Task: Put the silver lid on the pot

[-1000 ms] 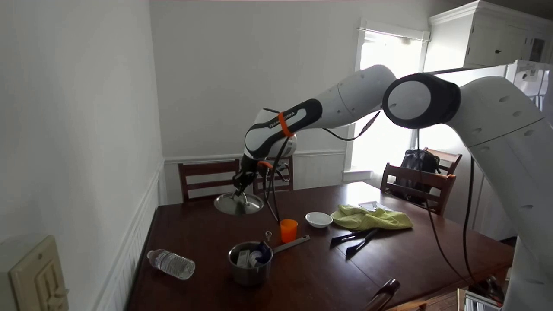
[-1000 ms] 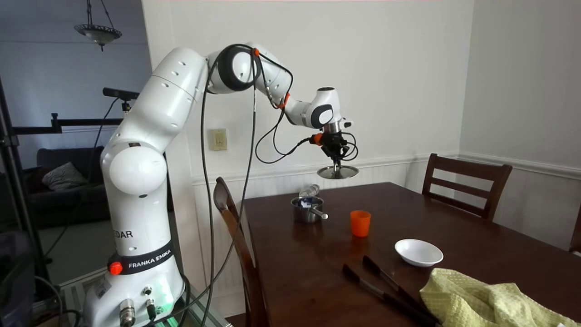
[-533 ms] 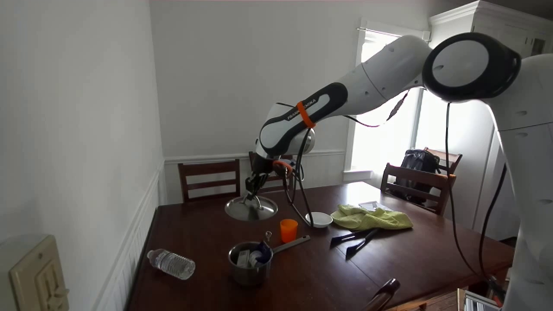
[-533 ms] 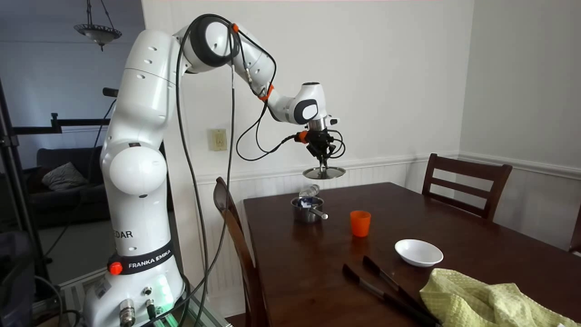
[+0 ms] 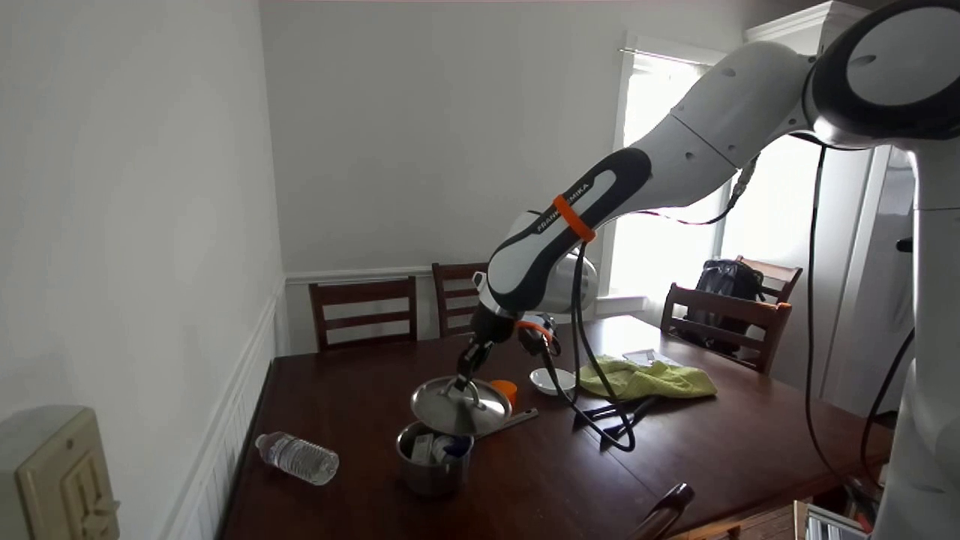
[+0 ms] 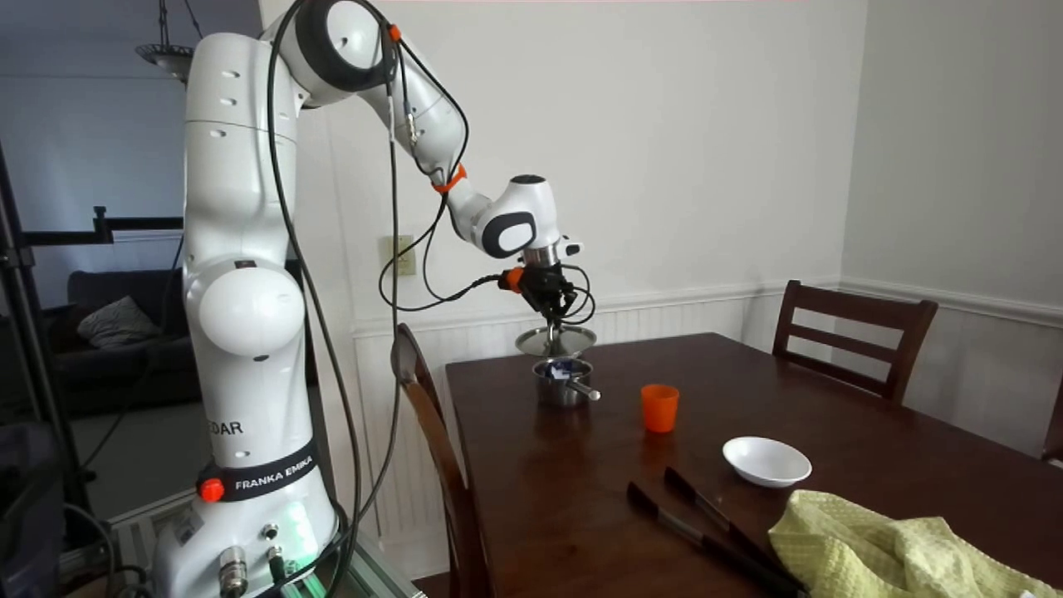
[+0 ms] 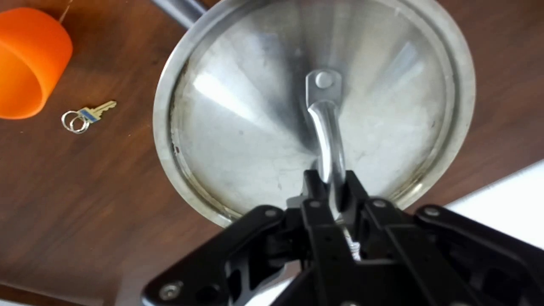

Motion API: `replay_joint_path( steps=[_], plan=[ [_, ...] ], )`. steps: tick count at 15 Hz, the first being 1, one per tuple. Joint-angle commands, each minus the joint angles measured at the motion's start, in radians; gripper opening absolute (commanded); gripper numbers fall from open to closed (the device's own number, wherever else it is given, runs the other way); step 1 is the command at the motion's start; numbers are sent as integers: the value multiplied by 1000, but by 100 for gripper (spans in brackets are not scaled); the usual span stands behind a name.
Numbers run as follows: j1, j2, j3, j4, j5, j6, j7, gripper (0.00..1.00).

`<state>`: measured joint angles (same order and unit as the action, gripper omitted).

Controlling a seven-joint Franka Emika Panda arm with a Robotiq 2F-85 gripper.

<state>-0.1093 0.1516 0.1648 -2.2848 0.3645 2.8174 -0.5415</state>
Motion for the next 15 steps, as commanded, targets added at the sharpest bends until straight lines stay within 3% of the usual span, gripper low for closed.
replay_joint_path(
  steps=[1,4,5,6,7,9,10,15],
  plan=[
    [-22,-58,44,-76,122,28,-118,4],
    [-19,-87,10,-40,53,-68,-85,4],
    [4,-95,-33,-19,-2,-105,-33,4],
    [20,-42,-13,-34,54,-32,-71,4],
    [22,-51,-24,-28,49,-45,-68,15],
    [24,-47,-24,-30,49,-45,-69,15],
    [26,-42,-22,-30,49,-44,-68,4],
    [55,26,-88,93,-201,-113,136,4]
  ],
)
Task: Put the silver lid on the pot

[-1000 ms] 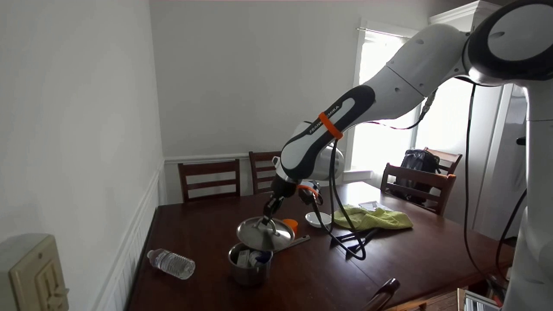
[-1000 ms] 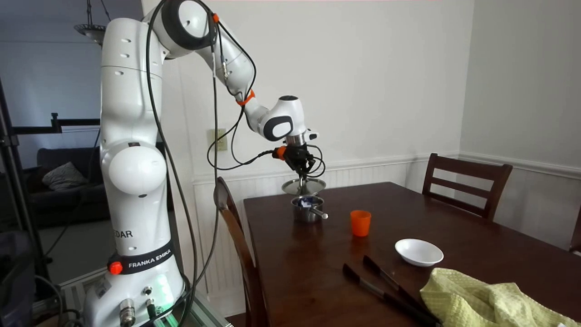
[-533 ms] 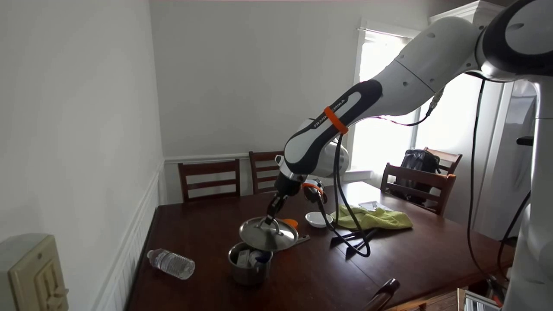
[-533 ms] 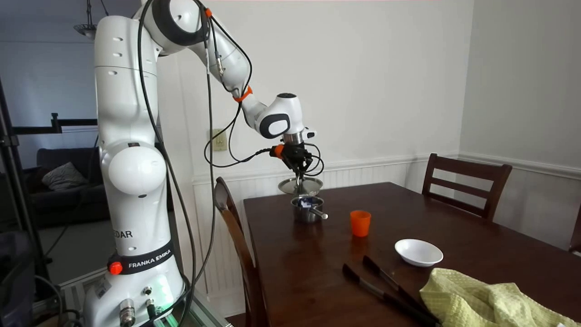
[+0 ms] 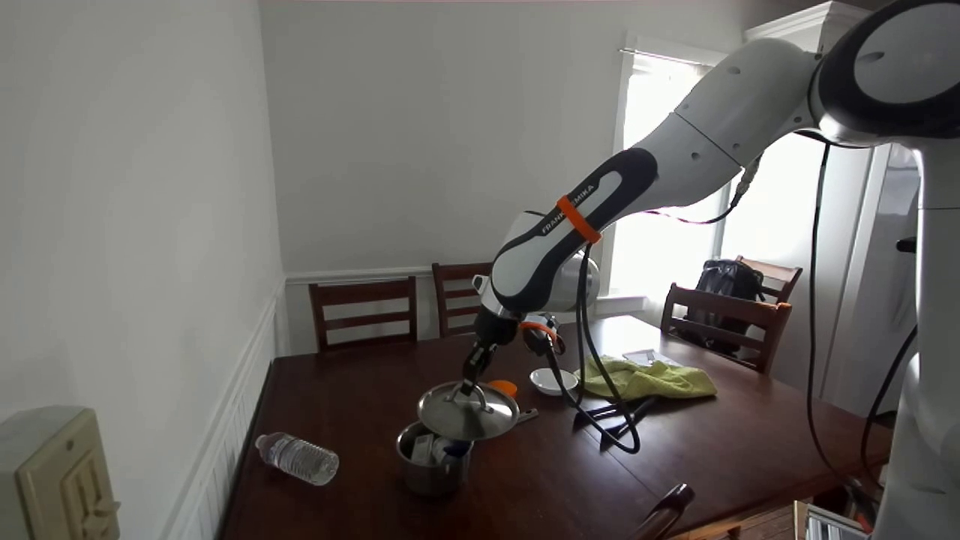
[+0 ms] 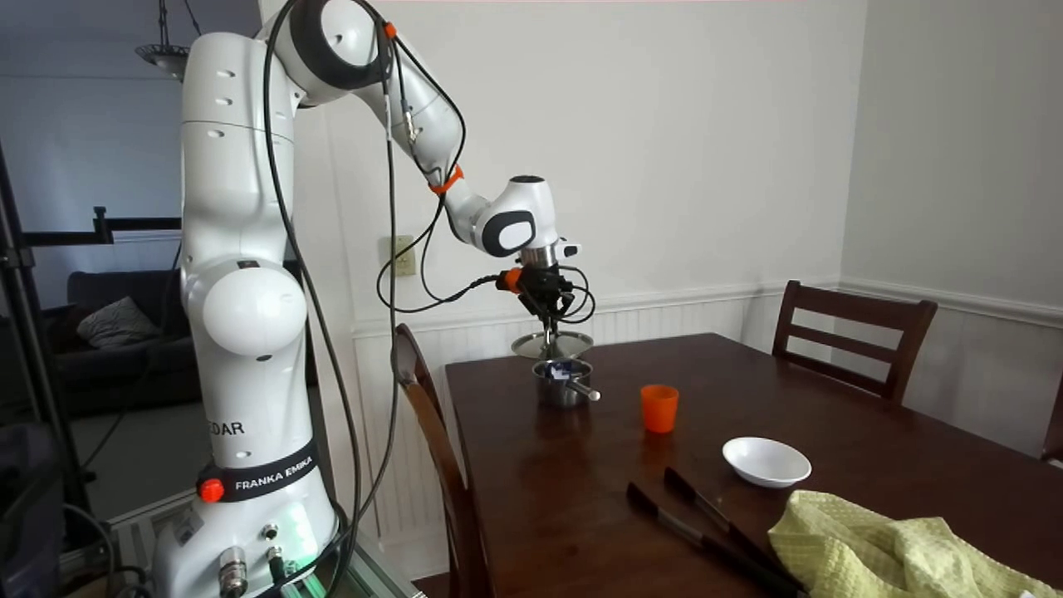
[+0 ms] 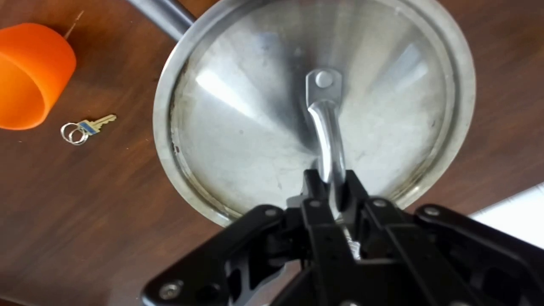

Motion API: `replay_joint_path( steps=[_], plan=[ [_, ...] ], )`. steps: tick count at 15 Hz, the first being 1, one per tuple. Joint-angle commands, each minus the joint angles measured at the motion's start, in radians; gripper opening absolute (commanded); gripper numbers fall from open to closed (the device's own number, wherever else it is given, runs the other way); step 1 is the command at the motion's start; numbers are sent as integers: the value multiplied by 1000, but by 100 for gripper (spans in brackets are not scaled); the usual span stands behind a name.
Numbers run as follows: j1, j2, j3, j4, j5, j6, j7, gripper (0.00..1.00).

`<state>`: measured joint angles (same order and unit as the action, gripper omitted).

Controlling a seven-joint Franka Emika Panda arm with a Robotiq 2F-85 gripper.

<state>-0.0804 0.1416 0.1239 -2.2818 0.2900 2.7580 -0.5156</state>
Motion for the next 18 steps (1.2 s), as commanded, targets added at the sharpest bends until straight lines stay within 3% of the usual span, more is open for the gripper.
replay_joint_path(
  steps=[1,8,18],
  plan=[
    [34,47,-56,118,-173,-75,147,4],
    [59,148,-46,242,-231,-183,181,4],
    [60,254,-30,309,-230,-128,179,4]
  ],
)
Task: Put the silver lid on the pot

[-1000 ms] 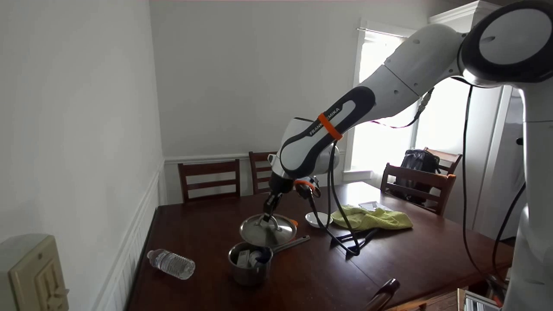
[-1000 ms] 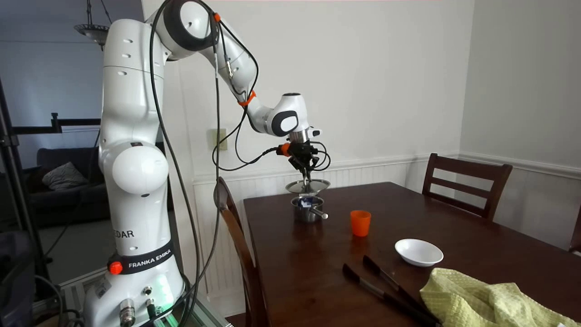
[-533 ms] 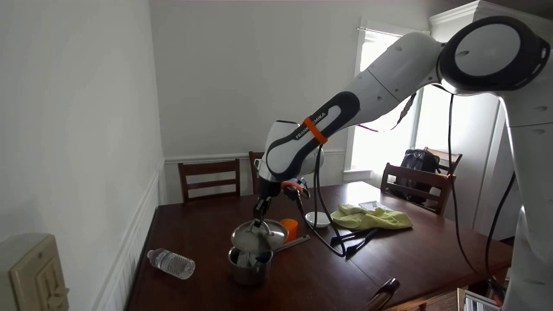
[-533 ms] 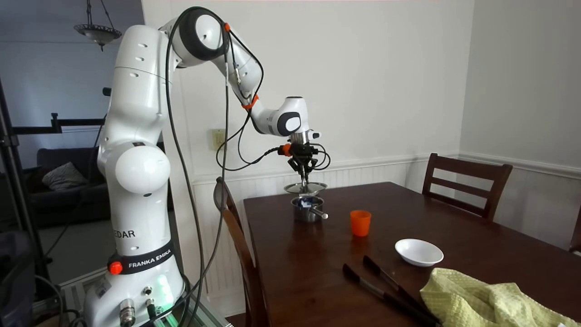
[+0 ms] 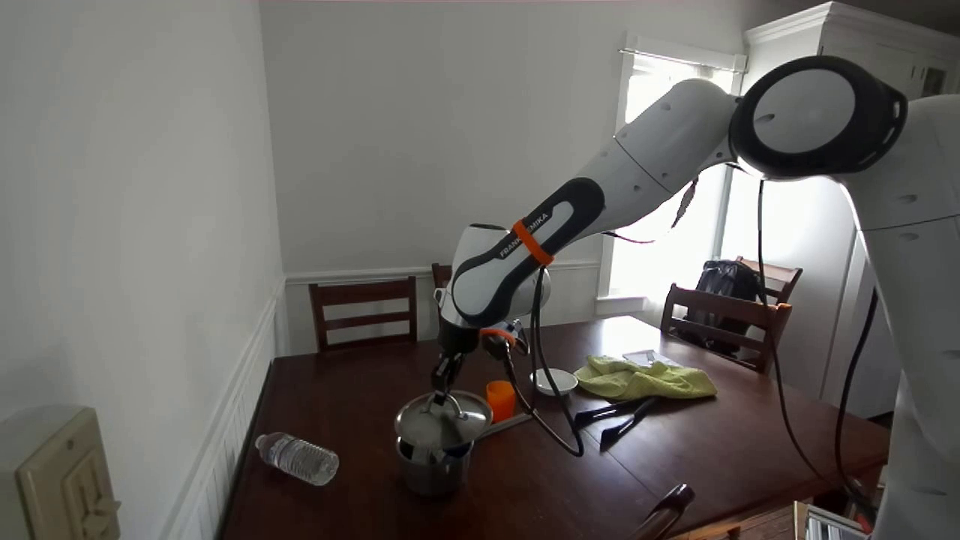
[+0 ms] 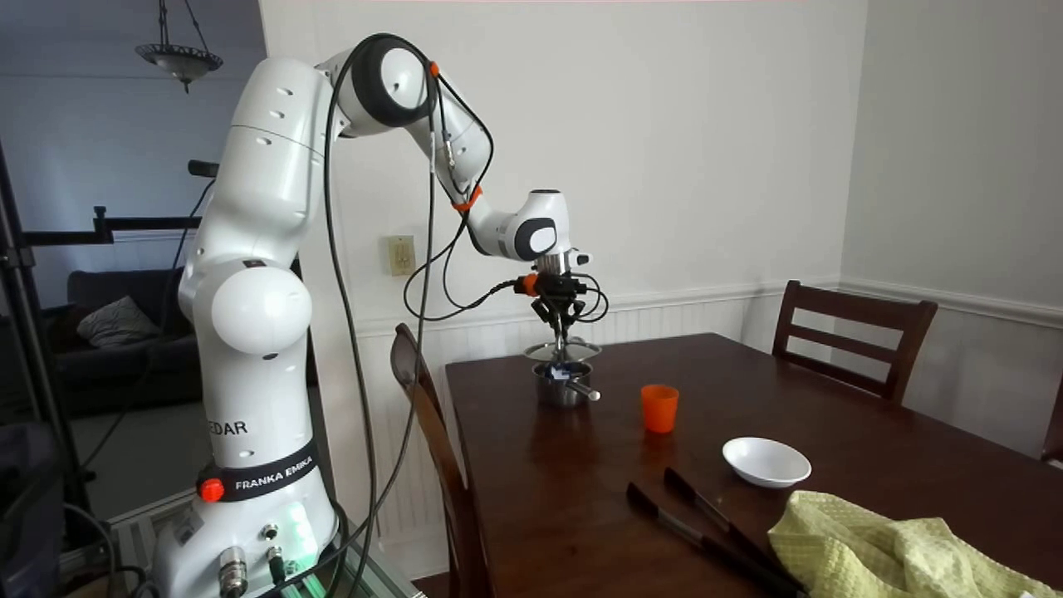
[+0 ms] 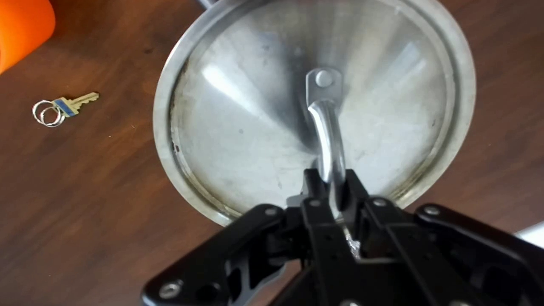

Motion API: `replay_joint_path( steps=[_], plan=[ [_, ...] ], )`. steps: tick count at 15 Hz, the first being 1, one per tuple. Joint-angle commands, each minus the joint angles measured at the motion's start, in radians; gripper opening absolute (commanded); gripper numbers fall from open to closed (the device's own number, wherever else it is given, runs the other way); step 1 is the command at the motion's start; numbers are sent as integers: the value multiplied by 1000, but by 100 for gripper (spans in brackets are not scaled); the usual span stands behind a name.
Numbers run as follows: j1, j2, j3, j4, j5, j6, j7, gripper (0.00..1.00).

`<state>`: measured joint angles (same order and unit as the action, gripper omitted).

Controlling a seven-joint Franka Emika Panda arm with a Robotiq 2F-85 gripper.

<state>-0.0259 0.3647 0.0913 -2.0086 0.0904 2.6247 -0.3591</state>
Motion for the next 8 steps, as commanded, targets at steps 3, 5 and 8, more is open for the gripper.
replay_joint_path(
  steps=[3,5,8],
  plan=[
    [12,51,3,51,-36,3,27,4],
    [22,59,-5,58,-51,-25,40,40],
    [33,61,-14,60,-80,-38,63,54]
  ],
)
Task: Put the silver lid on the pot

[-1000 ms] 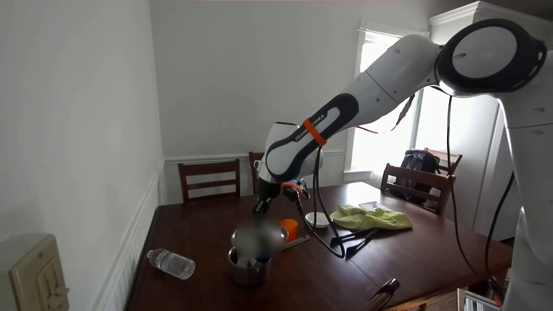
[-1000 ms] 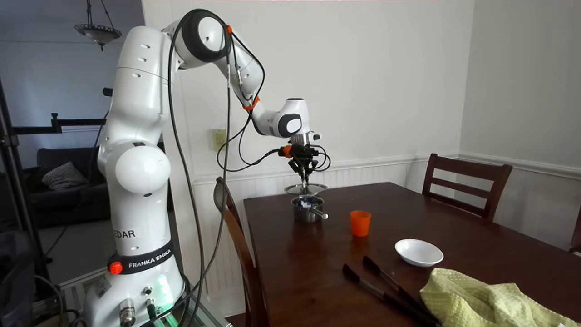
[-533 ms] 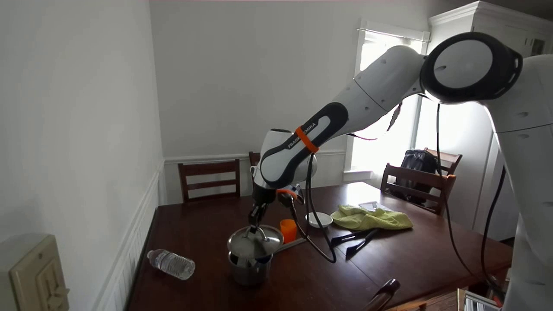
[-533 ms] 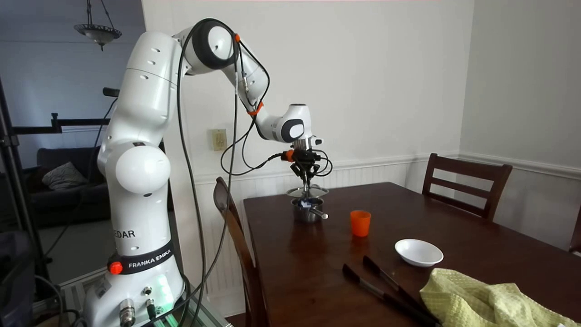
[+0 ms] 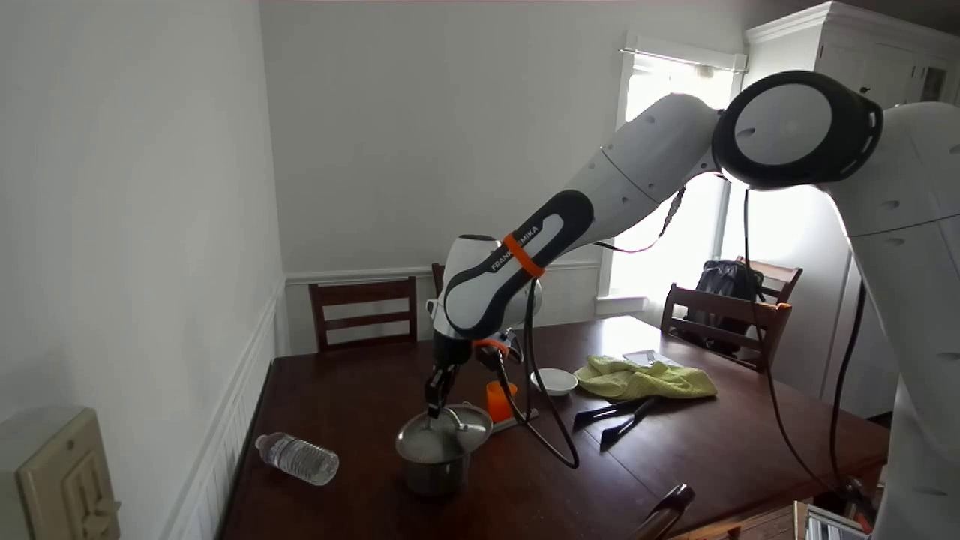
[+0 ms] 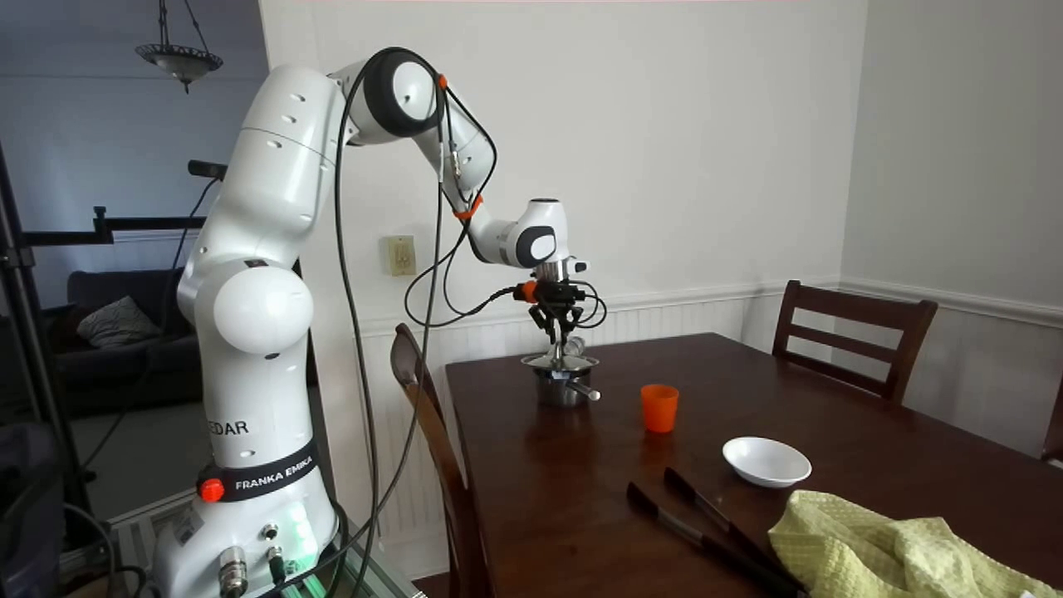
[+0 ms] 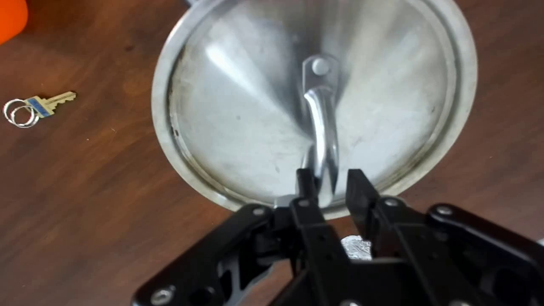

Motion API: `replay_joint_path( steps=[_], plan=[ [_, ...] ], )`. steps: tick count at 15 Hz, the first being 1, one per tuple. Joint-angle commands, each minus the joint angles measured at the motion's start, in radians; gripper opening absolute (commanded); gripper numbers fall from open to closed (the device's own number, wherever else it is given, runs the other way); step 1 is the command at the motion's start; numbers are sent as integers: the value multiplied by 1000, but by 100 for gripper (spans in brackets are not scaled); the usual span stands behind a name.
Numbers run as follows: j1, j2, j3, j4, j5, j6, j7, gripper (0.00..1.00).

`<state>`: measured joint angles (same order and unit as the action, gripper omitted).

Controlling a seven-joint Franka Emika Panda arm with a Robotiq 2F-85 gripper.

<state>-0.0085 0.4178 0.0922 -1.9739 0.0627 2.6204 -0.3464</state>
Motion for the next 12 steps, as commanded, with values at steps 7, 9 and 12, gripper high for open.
replay_joint_path(
  steps=[7,9,12],
  plan=[
    [-2,-51,7,-19,-50,5,60,99],
    [-65,-110,89,-72,66,68,-49,100],
    [-56,-74,96,-27,94,69,-67,100]
  ],
)
